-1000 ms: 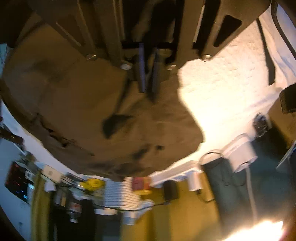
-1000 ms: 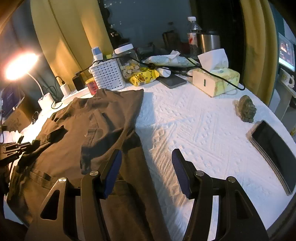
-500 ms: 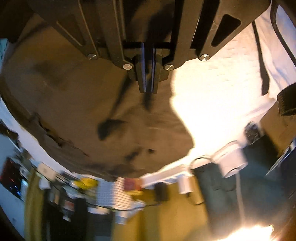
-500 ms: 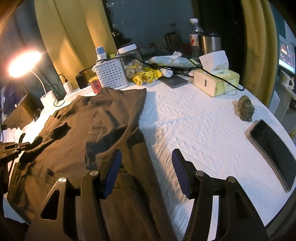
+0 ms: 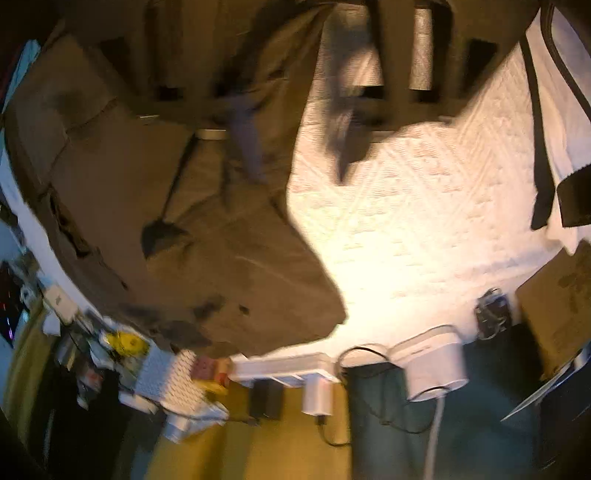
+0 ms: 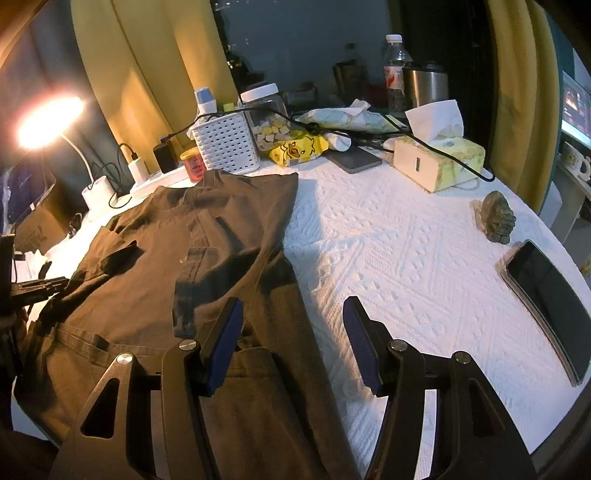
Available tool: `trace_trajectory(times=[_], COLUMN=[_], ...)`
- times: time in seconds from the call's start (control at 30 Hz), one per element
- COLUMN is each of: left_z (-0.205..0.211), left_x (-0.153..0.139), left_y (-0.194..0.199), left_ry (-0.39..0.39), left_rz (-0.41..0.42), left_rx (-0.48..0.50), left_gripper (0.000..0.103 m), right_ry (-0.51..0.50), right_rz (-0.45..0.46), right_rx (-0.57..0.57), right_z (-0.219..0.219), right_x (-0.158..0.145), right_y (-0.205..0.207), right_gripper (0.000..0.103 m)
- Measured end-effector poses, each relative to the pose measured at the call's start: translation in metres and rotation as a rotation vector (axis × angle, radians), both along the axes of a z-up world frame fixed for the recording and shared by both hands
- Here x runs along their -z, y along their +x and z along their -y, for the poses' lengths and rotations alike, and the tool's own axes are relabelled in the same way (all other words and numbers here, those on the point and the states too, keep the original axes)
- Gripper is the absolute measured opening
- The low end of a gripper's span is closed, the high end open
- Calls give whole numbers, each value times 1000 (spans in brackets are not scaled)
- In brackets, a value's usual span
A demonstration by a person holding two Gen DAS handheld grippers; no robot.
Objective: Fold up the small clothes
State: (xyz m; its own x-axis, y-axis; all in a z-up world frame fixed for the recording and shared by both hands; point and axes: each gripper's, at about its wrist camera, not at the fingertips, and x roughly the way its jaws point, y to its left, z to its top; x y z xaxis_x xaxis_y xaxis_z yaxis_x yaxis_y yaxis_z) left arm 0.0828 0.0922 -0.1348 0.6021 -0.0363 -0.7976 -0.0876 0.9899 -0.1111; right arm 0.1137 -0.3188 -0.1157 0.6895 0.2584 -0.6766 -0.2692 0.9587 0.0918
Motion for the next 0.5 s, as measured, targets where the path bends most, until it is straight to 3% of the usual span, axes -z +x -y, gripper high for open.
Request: trace_trajectory(times=[0.07, 0.2, 0.23, 0.3, 0.5], left_z=[-6, 0, 2, 7, 24], left_x=[-2, 3, 5, 9, -1], left_y=[-3, -2, 0, 2, -1], left_ry=[-46, -48, -49, -45, 48], left_rz=[16, 6, 2, -10, 36], left_rx=[-4, 81, 95, 120, 142], left_gripper=[66, 64, 60, 29, 10], right_ry=[-2, -3, -3, -3, -6], right_rz=[-3, -7, -7, -7, -12], right_rx=[-3, -13, -17, -23, -17], right_z=[-2, -7, -8, -10, -9], right_x=[1, 3, 3, 3, 4], right_y=[1, 4, 4, 4, 4], right_gripper=[60, 60, 60, 60, 60])
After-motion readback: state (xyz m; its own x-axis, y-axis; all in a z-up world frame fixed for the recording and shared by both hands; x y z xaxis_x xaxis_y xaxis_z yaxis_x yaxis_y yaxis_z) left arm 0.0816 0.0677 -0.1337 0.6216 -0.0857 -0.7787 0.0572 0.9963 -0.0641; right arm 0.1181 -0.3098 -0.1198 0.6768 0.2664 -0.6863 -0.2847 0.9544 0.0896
